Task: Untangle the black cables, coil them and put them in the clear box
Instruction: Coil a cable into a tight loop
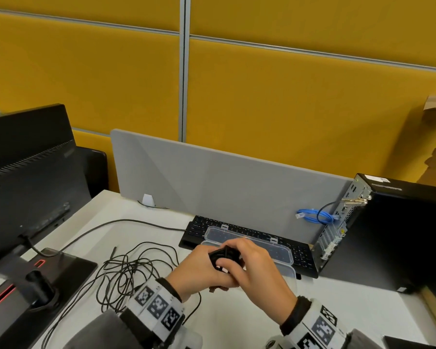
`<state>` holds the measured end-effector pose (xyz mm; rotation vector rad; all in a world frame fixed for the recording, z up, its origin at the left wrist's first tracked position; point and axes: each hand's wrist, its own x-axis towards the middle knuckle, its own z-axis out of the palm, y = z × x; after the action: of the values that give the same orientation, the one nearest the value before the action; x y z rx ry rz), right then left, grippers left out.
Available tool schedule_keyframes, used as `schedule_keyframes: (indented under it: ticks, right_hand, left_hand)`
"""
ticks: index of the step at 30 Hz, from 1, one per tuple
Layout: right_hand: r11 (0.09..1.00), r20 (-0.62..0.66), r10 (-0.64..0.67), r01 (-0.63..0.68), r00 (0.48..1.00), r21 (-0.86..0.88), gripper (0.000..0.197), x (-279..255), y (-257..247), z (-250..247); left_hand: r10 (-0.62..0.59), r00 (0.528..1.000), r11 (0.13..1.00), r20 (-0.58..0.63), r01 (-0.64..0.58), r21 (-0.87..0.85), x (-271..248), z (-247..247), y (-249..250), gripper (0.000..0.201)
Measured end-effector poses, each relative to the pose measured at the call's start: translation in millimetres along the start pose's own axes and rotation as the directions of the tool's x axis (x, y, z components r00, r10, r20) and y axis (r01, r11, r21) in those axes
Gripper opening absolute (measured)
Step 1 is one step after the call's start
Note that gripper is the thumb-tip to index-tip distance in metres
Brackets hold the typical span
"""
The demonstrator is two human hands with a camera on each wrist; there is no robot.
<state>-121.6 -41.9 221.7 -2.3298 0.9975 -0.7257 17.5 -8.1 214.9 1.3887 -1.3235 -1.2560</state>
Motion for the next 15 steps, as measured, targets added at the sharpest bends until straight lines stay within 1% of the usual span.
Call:
schedule_keyframes:
  ticks: [1,3,5,8,9,11,13,15]
  right_hand:
    - [1.000,0.014,0.007,-0.007,1.000,0.010,0.020,0,1,1]
    - [1.000,0.044,0.008,-0.009,0.999,0.020,0.021,1,3,4]
    - [1.000,0.079,-0.003,0.002,0.997,0.019,0.022,0,5,6]
    - [0.999,0.161,-0.052,0.050,0.986,0.016,0.021,-1,6,6]
    - [0.997,0.186,-0.072,0.070,0.980,0.020,0.021,0,7,5]
    - [0.996,0.222,-0.084,0.075,0.971,0.047,0.021,1,10,4]
    - [0.996,0.252,-0.082,0.069,0.964,0.060,0.022,3,14,3]
    - [0.996,0.295,-0.082,0.073,0.952,0.042,0.023,3,19,4]
  left_hand:
    - [-0.036,0.993,0.998,0.108,0.041,-0.043,0,-3,-1,0.024]
    - [-0.101,0.957,0.982,0.274,0.139,-0.124,1,-10,-4,0.024]
    - [-0.136,0.916,0.952,0.379,0.226,-0.205,2,-15,-11,0.025]
    - [-0.147,0.856,0.887,0.495,0.336,-0.318,1,-16,-20,0.018]
    - [-0.144,0.851,0.864,0.506,0.358,-0.355,0,-14,-23,0.018]
    - [-0.170,0.872,0.828,0.458,0.379,-0.413,-1,-6,-28,0.020]
    - [-0.198,0.906,0.839,0.374,0.354,-0.414,-2,5,-33,0.020]
    - [-0.220,0.925,0.866,0.309,0.331,-0.376,-3,13,-38,0.020]
